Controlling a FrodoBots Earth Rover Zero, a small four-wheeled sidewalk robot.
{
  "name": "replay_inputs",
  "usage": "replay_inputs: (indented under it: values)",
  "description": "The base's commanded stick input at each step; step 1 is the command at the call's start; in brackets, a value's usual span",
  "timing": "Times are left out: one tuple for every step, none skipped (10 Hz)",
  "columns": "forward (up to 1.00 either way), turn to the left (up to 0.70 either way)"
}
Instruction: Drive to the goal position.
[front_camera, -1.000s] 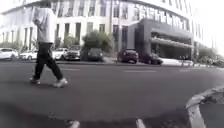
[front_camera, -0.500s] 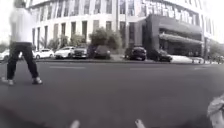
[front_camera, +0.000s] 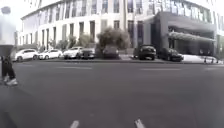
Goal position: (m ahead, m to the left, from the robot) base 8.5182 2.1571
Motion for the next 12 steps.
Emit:
replay_inputs:
  values:
    - [0.45, 0.27]
    - [0.45, 0.27]
    - [0.45, 0.27]
    - [0.45, 0.27]
    - [0.45, 0.27]
    - [0.45, 0.27]
    - [0.45, 0.27]
    - [0.45, 0.27]
    - [0.45, 0.27]
    - [0.45, 0.27]
    - [0.45, 0.27]
    - [0.45, 0.27]
